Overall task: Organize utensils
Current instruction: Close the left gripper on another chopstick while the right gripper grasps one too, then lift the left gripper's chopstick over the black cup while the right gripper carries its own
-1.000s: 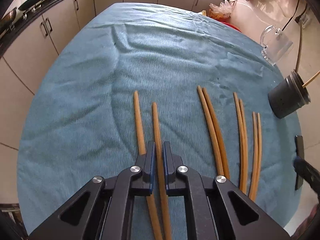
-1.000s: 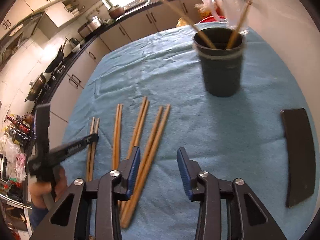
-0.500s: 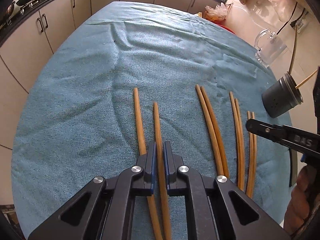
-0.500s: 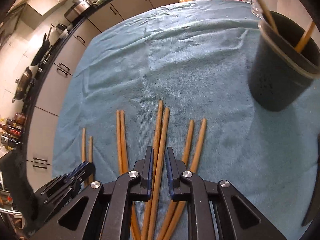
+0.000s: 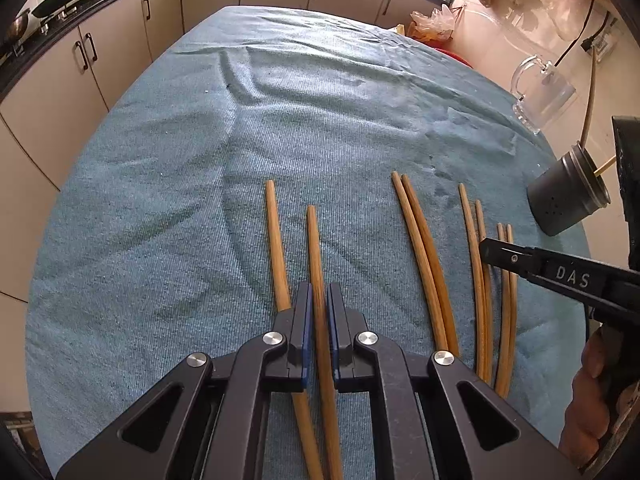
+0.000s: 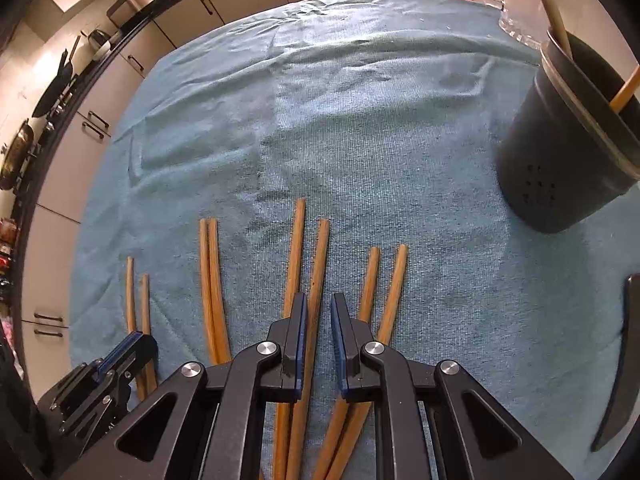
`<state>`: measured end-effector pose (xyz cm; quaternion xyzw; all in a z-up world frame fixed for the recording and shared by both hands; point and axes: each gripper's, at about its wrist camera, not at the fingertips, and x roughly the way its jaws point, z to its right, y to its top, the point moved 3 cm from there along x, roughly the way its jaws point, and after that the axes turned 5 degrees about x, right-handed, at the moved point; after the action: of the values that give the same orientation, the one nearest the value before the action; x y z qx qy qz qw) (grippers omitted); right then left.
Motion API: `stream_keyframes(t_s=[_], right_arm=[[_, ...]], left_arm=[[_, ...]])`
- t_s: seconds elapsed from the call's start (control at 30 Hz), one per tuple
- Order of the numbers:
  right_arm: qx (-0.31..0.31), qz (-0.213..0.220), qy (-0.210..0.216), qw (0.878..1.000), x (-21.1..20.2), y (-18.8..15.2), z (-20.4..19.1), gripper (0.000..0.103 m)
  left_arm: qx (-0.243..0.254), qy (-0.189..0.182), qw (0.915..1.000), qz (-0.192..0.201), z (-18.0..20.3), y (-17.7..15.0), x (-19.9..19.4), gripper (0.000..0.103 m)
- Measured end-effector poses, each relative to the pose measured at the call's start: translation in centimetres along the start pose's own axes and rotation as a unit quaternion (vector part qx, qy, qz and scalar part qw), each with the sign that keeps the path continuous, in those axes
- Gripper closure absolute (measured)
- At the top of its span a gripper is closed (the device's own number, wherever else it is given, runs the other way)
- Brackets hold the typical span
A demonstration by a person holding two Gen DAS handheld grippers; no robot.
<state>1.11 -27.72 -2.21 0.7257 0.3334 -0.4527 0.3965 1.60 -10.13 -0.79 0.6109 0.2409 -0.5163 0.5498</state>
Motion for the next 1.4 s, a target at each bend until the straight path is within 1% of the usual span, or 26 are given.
stream_keyframes(t_s=[0.13,0.17,0.2,0.23,0.3,0.33,0.37,0.43,0.53,0.6,0.7,0.8,0.9,1.07,1.4], right_arm=[[-0.033,0.012,-0.037,0.999,0.2,0.0,-1.2,0.09],[-0.042,0.016,-0.043,0.998,0.3,0.1,-1.5,0.091],[-0.05,0.02,-0.046,0.997,0.3,0.1,-1.6,0.095],[-0.052,0.021,-0.043,0.997,0.3,0.2,-1.5,0.095],[-0.04,0.022,-0.021,0.999,0.2,0.3,-0.9,0.096],[-0.035,0.024,-0.002,0.999,-0.2,0.3,-0.7,0.096],[-0.031,0.03,0.009,0.999,-0.6,0.1,-0.5,0.096],[-0.024,0.059,0.031,0.997,-2.6,-0.2,-0.3,0.096],[-0.022,0.105,0.074,0.991,-6.0,-0.9,0.1,0.096],[-0.026,0.137,0.098,0.985,-8.4,-1.9,0.5,0.096],[-0.032,0.177,0.129,0.975,-11.4,-3.4,1.0,0.096],[-0.043,0.214,0.145,0.965,-13.7,-4.9,1.0,0.096],[-0.048,0.239,0.157,0.957,-15.5,-6.3,1.1,0.096],[-0.047,0.26,0.172,0.949,-17.4,-7.7,1.8,0.096],[-0.047,0.287,0.183,0.939,-19.9,-8.8,2.8,0.096]], left_arm=[[0.003,0.01,0.9999,0.003,0.4,0.3,0.2,0.095],[0.005,0.011,0.9999,0.005,0.5,0.3,0.2,0.096],[0.004,0.011,0.9999,0.007,0.6,0.3,0.2,0.097],[0.004,0.007,0.9999,0.01,0.6,0.4,0.2,0.097],[0.0,-0.016,0.9998,0.015,0.6,0.3,0.0,0.097],[-0.004,-0.03,0.9993,0.022,0.6,0.3,-0.3,0.097],[-0.005,-0.034,0.9988,0.034,0.6,0.4,-0.9,0.097],[-0.004,-0.039,0.9975,0.06,0.8,0.5,-2.4,0.097],[-0.004,-0.048,0.9933,0.105,1.2,0.5,-5.4,0.097],[-0.003,-0.043,0.9899,0.135,1.4,0.2,-7.4,0.097],[0.0,-0.039,0.9862,0.161,1.6,-0.4,-9.6,0.097],[0.005,-0.038,0.9823,0.183,1.9,-0.8,-11.7,0.097],[0.008,-0.041,0.9797,0.196,2.0,-1.1,-13.1,0.097],[0.014,-0.042,0.9769,0.209,2.6,-1.5,-14.8,0.097],[0.015,-0.04,0.9728,0.228,3.1,-2.3,-16.8,0.097]])
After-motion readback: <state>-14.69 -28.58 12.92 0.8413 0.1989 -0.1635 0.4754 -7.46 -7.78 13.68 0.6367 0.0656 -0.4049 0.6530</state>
